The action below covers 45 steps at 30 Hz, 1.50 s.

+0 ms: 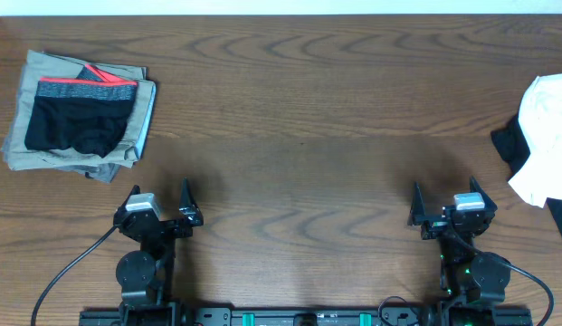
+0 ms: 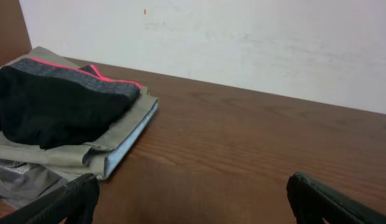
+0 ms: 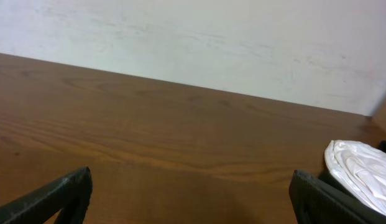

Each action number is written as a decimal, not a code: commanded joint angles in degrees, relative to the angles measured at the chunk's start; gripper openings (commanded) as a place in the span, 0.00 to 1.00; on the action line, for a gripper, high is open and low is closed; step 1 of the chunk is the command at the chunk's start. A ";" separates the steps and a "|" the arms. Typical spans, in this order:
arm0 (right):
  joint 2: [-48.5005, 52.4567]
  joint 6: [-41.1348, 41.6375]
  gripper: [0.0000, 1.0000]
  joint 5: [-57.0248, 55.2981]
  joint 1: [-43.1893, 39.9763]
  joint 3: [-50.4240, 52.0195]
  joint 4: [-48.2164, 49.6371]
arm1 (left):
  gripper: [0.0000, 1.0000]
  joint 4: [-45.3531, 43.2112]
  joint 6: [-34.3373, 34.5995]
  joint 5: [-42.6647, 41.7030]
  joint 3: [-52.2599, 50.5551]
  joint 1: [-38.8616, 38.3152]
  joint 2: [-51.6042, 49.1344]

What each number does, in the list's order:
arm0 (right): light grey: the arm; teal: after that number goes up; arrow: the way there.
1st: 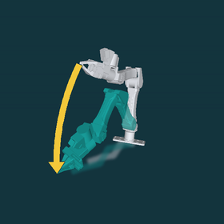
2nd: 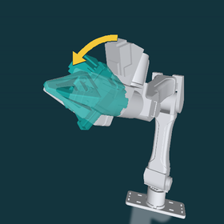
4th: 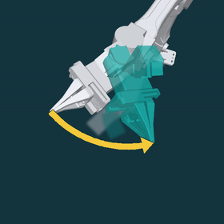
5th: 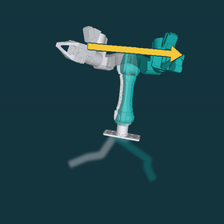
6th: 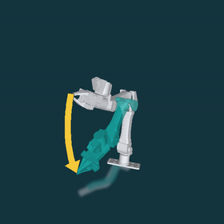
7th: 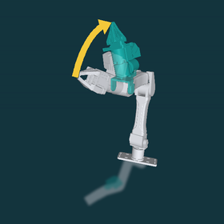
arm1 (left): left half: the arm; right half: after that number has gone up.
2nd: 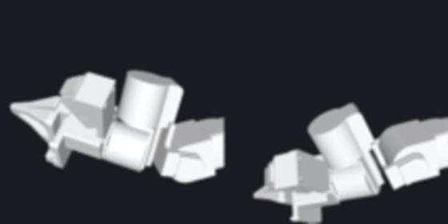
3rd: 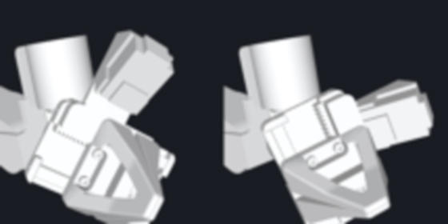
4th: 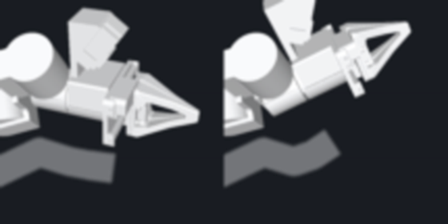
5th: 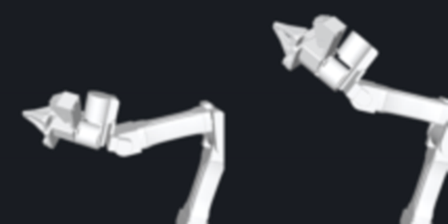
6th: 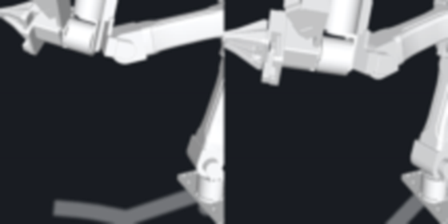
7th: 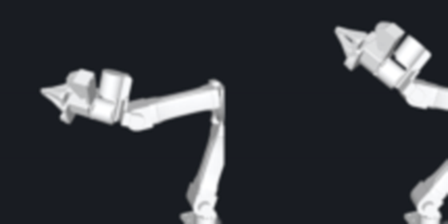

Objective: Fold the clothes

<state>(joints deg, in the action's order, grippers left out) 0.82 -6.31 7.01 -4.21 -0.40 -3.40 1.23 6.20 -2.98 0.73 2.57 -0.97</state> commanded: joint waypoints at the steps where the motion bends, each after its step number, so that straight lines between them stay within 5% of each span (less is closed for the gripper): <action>1: -0.37 0.46 0.99 -0.33 -0.44 0.09 -0.28 | 0.98 2.67 -0.11 0.90 -0.50 0.26 -0.07; 29: -0.39 1.01 0.99 2.19 -0.44 0.09 0.52 | 0.98 2.67 -0.11 0.90 -0.50 0.26 -0.07; 35: -0.39 8.87 0.99 19.32 -0.44 0.09 4.15 | 0.98 2.67 -0.11 0.90 -0.50 0.26 -0.07; 45: -0.37 13.11 0.99 21.70 -0.44 -0.11 21.79 | 0.98 2.67 -0.11 0.90 -0.50 0.26 -0.07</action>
<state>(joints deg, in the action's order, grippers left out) 0.82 4.10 27.55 -4.21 -0.38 15.35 1.26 6.20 -2.96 0.80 2.57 -0.97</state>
